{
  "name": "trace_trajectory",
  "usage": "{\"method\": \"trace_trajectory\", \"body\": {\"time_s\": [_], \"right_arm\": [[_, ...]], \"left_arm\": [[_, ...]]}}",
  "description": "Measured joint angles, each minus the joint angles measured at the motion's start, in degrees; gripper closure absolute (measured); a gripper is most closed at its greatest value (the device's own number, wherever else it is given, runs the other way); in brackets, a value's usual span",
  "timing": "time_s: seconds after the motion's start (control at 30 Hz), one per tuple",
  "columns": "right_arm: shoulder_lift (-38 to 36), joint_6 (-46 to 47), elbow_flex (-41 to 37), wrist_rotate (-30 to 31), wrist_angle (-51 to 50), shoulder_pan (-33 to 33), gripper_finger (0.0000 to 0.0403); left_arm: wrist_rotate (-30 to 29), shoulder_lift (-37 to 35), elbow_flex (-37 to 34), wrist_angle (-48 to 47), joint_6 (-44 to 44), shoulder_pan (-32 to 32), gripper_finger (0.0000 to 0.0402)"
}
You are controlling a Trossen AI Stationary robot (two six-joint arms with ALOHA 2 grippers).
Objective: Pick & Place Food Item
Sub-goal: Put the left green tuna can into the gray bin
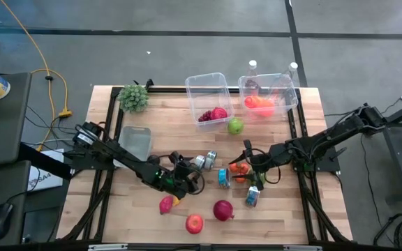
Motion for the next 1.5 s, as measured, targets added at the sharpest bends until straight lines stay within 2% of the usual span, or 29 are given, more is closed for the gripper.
{"method": "trace_trajectory", "body": {"time_s": [0.17,0.47,0.53,0.83,0.93,1.1,1.27,1.5], "right_arm": [[0.0,0.3,0.0,0.0,0.0,0.0,0.0188],[0.0,1.5,0.0,0.0,0.0,0.0,0.0188],[0.0,1.5,0.0,0.0,-0.1,0.0,0.0188],[0.0,1.5,0.0,0.0,-0.1,0.0,0.0188],[0.0,1.5,0.0,0.0,-0.2,0.0,0.0188],[0.0,1.4,0.0,0.0,-0.3,0.0,0.0188],[0.0,1.4,0.0,0.0,-0.5,0.0,0.0188],[0.0,1.6,0.0,0.0,-2.0,0.0,0.0188]], "left_arm": [[0.6,0.0,0.0,-0.2,1.6,0.2,0.0124],[3.1,0.0,0.0,-0.5,1.3,1.6,0.0242],[3.1,0.0,0.0,-0.4,1.3,1.7,0.0257],[5.2,-1.7,0.0,-1.9,3.6,1.9,0.025],[7.4,-4.8,0.0,-3.8,3.7,1.9,0.0244],[6.1,-10.5,0.0,-8.9,4.1,1.9,0.0249],[2.2,-18.3,0.0,-18.4,-0.1,1.8,0.0249],[-2.1,-29.2,0.0,-38.1,-13.5,-0.2,0.0249]]}}
